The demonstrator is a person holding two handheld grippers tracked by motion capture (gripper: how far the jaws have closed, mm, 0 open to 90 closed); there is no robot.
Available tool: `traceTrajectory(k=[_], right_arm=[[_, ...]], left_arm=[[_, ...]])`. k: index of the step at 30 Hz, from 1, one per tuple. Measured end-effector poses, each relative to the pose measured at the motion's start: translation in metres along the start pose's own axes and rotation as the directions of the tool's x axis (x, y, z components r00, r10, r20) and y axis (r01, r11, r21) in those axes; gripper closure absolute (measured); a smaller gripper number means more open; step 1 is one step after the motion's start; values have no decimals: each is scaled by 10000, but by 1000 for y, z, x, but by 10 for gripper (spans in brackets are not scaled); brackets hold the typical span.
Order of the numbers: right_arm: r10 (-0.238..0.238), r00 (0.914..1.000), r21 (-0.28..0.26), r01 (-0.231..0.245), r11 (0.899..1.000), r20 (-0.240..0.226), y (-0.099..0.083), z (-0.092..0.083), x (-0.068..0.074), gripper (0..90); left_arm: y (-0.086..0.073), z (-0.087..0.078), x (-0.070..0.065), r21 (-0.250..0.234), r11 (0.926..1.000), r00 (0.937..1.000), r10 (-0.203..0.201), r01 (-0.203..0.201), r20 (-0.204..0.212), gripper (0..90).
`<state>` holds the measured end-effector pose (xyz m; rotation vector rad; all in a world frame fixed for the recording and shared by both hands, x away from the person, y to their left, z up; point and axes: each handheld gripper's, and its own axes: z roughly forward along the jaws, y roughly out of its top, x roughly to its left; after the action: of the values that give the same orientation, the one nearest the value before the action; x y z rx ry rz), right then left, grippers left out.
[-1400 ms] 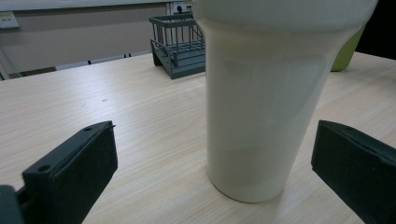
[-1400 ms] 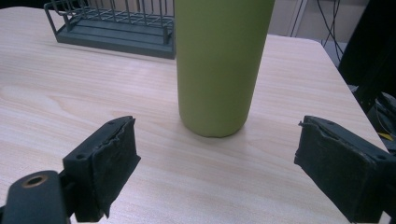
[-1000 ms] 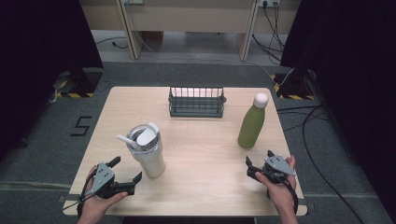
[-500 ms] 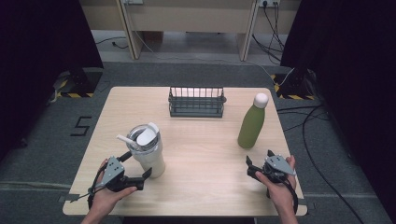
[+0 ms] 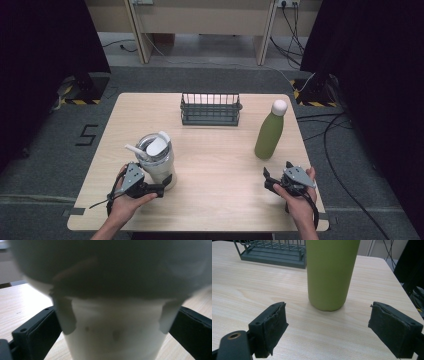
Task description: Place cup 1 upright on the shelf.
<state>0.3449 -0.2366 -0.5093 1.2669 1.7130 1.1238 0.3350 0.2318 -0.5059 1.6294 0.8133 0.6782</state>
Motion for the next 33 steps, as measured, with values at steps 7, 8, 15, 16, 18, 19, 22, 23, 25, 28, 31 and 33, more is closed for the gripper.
traceTrajectory(k=[7, 8, 15, 16, 18, 19, 22, 23, 25, 28, 31, 33], right_arm=[[47, 10000, 87, -46, 10000, -67, -1, 2, 1, 145], [47, 10000, 87, -46, 10000, -67, -1, 2, 1, 145], [128, 9999, 99, -128, 9999, -39, -2, 2, 1, 145], [128, 9999, 99, -128, 9999, -39, -2, 2, 1, 145], [14, 10000, 84, -14, 10000, -33, -2, 2, 0, 146], [50, 10000, 95, -49, 9999, -37, -2, 2, 0, 146], [88, 10000, 60, -88, 9999, -17, -2, 2, 0, 146], [102, 9999, 80, -102, 9999, -30, -3, 2, 0, 147], [92, 10000, 93, -92, 9999, -29, -3, 2, 0, 146], [74, 10000, 88, -74, 9999, -31, -3, 2, 0, 147], [96, 10000, 82, -95, 9999, -29, -3, 2, 0, 147], [65, 10000, 83, -65, 9999, -37, -3, 2, 1, 147]], left_arm=[[-1, 4, 0, -288, 9996, 9999, -40, 36, -141, 86], [-2, 4, 1, -356, 9993, 9999, -93, 88, -145, 86], [-1, 4, -1, -376, 9993, 9999, -6, 1, -124, 94], [-1, 4, -1, -376, 9993, 9999, -6, 1, -124, 94], [0, 3, -1, -324, 9995, 9999, 51, -54, -100, 94], [0, 3, 0, -309, 9995, 9999, 69, -72, -82, 94], [0, 3, 0, -268, 9996, 10000, 6, -7, -29, 95], [1, 3, -1, -250, 9996, 10000, -93, 93, 6, 95], [1, 3, -1, -233, 9997, 9999, -101, 102, 64, 95], [4, 2, -4, -254, 9996, 9998, 152, -149, 105, 95], [9, 2, -6, -397, 9988, 9995, 277, -272, 122, 95], [12, 2, -6, -493, 9984, 9996, 267, -260, 126, 95]])
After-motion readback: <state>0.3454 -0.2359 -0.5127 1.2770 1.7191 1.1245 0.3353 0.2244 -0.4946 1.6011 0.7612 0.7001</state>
